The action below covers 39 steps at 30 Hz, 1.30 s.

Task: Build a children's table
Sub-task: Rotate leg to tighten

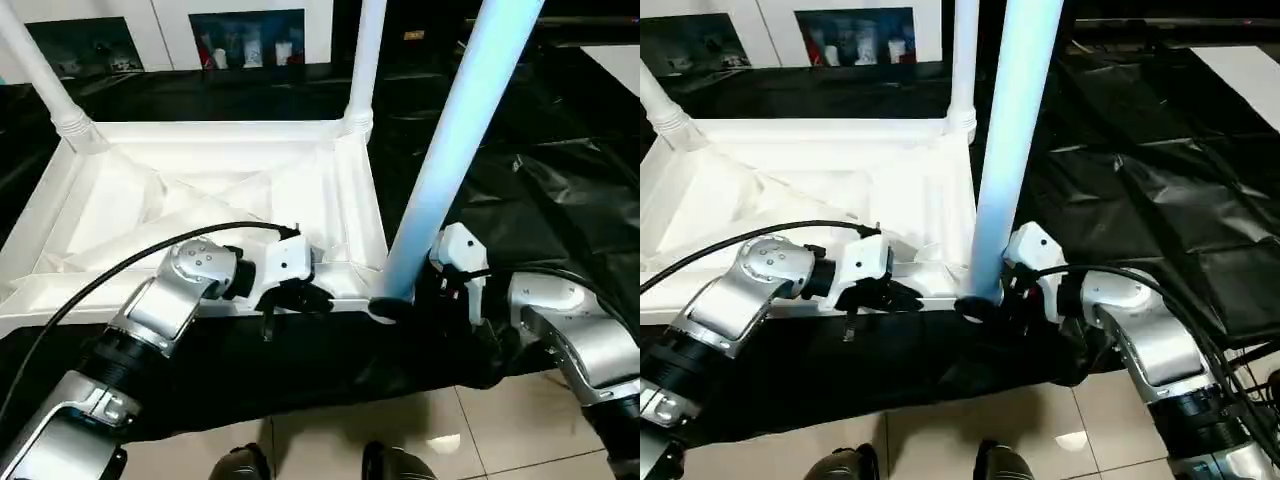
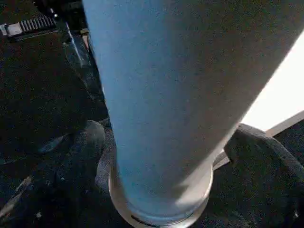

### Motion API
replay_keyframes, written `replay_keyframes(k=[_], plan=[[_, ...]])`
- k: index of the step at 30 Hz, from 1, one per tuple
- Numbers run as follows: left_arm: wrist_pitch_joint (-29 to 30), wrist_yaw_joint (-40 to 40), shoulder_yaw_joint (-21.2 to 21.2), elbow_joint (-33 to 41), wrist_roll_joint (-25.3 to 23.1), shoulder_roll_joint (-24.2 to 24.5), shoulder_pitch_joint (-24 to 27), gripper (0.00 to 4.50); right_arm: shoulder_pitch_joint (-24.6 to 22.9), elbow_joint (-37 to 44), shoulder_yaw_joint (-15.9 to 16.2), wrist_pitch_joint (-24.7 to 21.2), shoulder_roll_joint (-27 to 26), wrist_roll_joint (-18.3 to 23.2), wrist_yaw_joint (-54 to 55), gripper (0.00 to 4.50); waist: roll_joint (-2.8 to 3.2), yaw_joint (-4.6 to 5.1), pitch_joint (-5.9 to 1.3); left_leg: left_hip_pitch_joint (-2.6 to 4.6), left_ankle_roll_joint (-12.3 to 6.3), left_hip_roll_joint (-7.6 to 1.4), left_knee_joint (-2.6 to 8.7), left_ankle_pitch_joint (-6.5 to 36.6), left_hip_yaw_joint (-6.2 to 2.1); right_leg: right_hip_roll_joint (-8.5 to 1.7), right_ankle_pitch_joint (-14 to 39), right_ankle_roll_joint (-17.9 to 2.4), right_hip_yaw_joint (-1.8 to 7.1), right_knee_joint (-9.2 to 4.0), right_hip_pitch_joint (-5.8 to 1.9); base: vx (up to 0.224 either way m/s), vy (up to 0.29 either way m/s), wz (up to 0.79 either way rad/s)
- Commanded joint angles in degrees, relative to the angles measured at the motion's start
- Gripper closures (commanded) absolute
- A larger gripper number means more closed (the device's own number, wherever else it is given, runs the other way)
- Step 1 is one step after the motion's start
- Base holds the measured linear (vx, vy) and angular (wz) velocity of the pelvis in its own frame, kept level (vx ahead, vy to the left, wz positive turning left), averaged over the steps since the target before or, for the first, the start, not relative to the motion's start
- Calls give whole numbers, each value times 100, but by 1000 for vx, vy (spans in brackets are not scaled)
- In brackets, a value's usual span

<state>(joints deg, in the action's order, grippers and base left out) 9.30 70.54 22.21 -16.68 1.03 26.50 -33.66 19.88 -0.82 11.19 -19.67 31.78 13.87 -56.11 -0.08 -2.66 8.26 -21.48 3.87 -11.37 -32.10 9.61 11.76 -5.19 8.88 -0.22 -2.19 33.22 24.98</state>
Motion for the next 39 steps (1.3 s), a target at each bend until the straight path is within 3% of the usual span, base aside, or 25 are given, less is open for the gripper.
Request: replay_keyframes(k=[1,16,21,24,27,28,30,32,36,39], plan=[[77,208,253,6,-146,26,168,450,-10,-30,115,46,51,-12,-77,62,-40,0,-441,79,-662,-151,285,685,-35,-201,389,-1663,209,-213,-356,0,0,0],[127,161,270,1,-142,43,143,450,18,-148,103,69,15,-81,-98,180,-40,-1,-441,77,-699,-145,265,699,-40,-201,433,-1693,205,-206,-364,0,0,0],[148,147,251,-25,-128,36,137,450,10,-188,91,100,-42,-91,-42,186,-46,4,-436,78,-636,-143,268,789,-44,-201,602,-1642,207,-219,-359,0,0,0],[261,-180,181,-230,-222,-89,58,450,19,-353,-58,17,-312,-130,407,187,-44,14,-425,71,-605,-137,270,827,-44,-199,686,-1625,208,-230,-348,0,0,0],[376,-851,55,-731,-389,-421,-184,450,103,-724,-292,-213,-881,-212,1362,188,-61,44,-386,60,-380,-112,286,1165,-55,-210,1461,-1438,204,-317,-310,0,0,0],[434,-1068,8,-902,-424,-542,-283,450,132,-826,-346,-257,-1089,-252,1690,188,-76,71,-368,71,-208,-104,310,1475,-73,-210,2067,-1228,199,-366,-301,0,0,0],[522,-1386,-56,-1184,-478,-710,-449,450,197,-994,-395,-284,-1371,-326,2120,188,-48,71,-359,99,-123,-101,322,1616,-78,-215,2344,-1111,201,-407,-246,-25,1,0],[576,-1824,-141,-1580,-556,-908,-682,450,353,-1329,-507,-262,-1740,-424,2748,188,-55,80,-357,81,-30,-86,352,1725,-115,-215,2510,-949,183,-424,-267,0,0,0],[740,-2466,-305,-2153,-588,-1240,-1074,450,775,-2211,-855,-104,-2373,-541,4038,188,-62,111,-354,81,43,-57,366,1822,-140,-225,2806,-814,169,-471,-249,0,0,0],[700,-2900,-371,-2618,-683,-1448,-1341,450,1108,-2900,-1046,167,-2739,-638,4798,188,-41,138,-366,82,58,-51,379,1820,-147,-215,2639,-836,159,-474,-234,0,0,0]])
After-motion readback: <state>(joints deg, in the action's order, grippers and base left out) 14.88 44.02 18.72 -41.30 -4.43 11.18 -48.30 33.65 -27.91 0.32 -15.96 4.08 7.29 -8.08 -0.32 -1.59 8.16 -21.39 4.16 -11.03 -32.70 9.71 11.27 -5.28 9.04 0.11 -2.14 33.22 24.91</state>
